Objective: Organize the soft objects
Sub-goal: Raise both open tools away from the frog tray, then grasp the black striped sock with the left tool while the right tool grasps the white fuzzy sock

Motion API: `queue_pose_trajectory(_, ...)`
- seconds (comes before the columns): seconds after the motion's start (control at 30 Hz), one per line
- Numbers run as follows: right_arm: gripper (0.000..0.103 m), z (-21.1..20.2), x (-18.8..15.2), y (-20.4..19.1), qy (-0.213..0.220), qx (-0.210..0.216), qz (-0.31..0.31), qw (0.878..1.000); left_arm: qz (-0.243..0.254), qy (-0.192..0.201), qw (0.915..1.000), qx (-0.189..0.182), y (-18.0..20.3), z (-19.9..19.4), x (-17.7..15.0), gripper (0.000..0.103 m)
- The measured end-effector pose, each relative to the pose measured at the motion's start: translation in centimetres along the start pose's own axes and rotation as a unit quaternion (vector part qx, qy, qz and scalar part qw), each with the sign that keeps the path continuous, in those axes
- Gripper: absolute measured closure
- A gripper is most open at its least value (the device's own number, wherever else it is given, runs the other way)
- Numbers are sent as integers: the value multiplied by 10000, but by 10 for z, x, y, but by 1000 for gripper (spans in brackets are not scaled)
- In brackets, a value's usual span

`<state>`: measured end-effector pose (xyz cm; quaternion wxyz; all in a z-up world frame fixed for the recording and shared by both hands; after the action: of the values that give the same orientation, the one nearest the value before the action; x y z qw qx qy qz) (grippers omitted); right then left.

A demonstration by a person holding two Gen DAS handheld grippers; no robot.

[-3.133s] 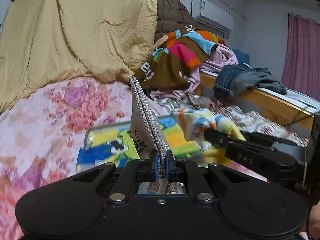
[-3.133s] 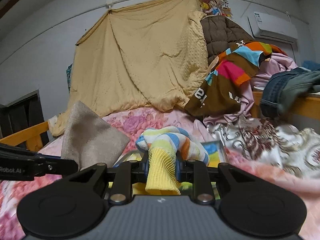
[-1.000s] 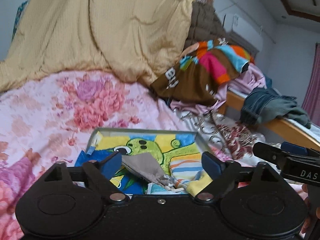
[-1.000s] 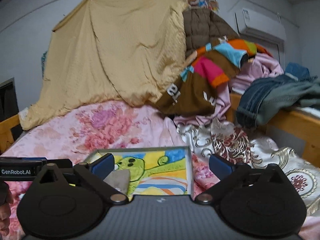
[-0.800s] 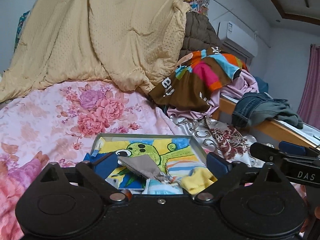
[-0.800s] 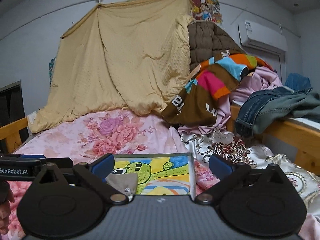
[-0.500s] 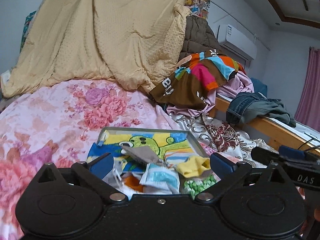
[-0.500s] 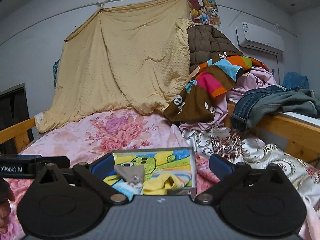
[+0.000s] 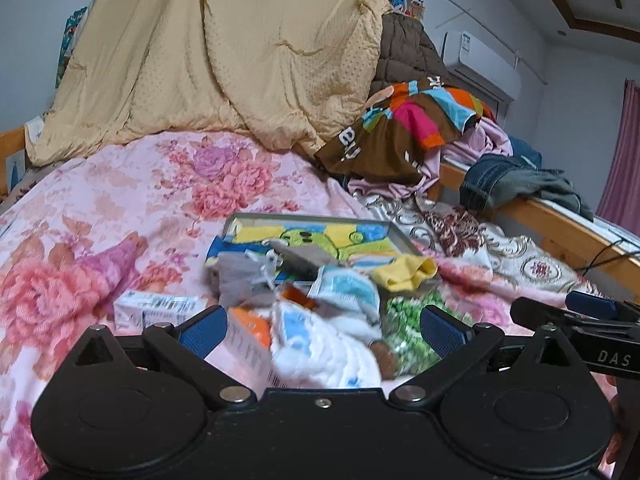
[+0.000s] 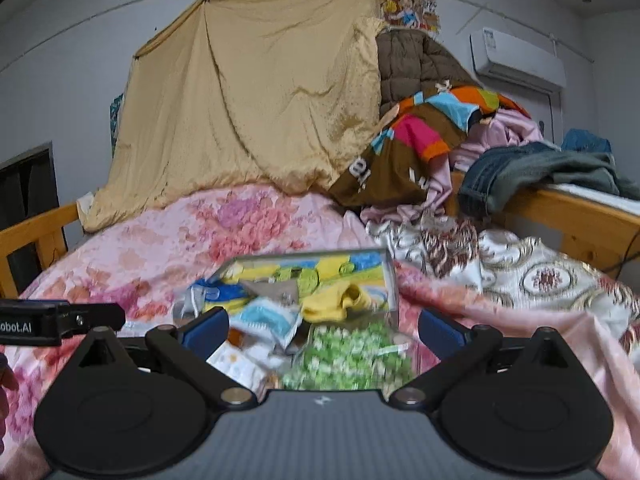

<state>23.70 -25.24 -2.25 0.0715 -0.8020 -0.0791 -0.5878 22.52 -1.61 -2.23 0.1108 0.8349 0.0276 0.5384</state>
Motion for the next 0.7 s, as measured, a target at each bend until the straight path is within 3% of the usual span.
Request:
queue_pose_trajectory(0.33, 0, -7, -44, -11, -680, 101, -44, 9976, -150, -395, 9989, -180, -16, -4, -36, 1)
queue_pose_trajectory(0.7, 0, 10, -75, -5, -1520, 191, 206, 9880, 396, -939, 9900, -979, 14, -2, -82, 1)
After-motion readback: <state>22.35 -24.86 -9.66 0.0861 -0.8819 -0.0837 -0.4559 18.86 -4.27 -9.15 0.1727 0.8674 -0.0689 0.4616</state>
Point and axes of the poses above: each gripper's, at about its wrist camera, not at the fingertips, and z roughly the way its jaws point, y to its right, x to its top, the point moved 7 cm from there along z, roughly the way its jaws point, and after that the axes turned 3 degrees about -z, right-handed, at the moved point
